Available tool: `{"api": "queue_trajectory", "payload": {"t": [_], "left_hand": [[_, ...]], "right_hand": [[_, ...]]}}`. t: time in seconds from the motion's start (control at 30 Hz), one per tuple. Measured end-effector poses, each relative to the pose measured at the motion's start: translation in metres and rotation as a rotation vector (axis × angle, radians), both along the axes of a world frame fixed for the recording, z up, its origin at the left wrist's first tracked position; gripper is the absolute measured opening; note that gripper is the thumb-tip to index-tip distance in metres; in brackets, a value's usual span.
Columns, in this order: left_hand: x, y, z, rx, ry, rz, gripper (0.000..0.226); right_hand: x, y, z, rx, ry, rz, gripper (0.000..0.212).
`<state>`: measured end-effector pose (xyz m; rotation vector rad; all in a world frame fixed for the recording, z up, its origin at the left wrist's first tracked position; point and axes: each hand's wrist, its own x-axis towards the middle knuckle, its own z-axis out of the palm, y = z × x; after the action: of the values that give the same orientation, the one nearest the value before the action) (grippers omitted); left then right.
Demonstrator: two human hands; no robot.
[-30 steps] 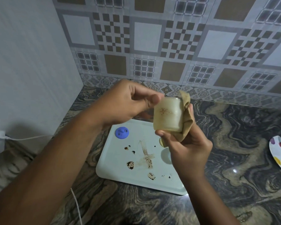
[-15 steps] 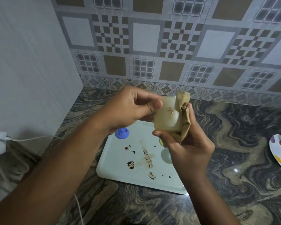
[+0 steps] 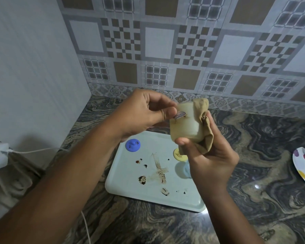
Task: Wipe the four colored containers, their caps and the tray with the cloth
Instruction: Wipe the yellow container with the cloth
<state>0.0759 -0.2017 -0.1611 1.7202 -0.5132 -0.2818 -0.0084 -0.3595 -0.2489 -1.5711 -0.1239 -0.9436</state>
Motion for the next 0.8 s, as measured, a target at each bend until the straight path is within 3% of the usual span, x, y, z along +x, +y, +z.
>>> {"api": "queue_trajectory", "payload": {"t": [0.17,0.33,0.4,0.6,0.73,0.8], "left_hand": [[-0.006,-0.004,0.011,0.036,-0.126,-0.017,0.023],[-0.009,-0.006,0.004,0.031,-0.078,-0.046,0.035],[-0.005,-0.004,0.000,-0.002,-0.032,-0.038,0.031],[-0.005,-0.006,0.013,0.133,-0.186,-0.017,0.018],[-0.002,-0.002,0.008,0.131,-0.114,-0.016,0.036],[0.002,0.002,0.003,0.105,-0.054,-0.003,0.034]], "right_hand": [[-0.001,-0.009,-0.011,-0.261,-0.049,-0.151,0.094],[-0.004,-0.002,-0.001,0.082,0.017,-0.063,0.096],[-0.002,0.000,-0.001,0.090,0.033,-0.043,0.097],[0.004,-0.009,-0.009,-0.323,-0.010,-0.114,0.081],[0.003,-0.001,-0.002,-0.046,0.034,-0.012,0.083],[0.004,0.004,-0.001,0.020,0.059,-0.003,0.093]]}}
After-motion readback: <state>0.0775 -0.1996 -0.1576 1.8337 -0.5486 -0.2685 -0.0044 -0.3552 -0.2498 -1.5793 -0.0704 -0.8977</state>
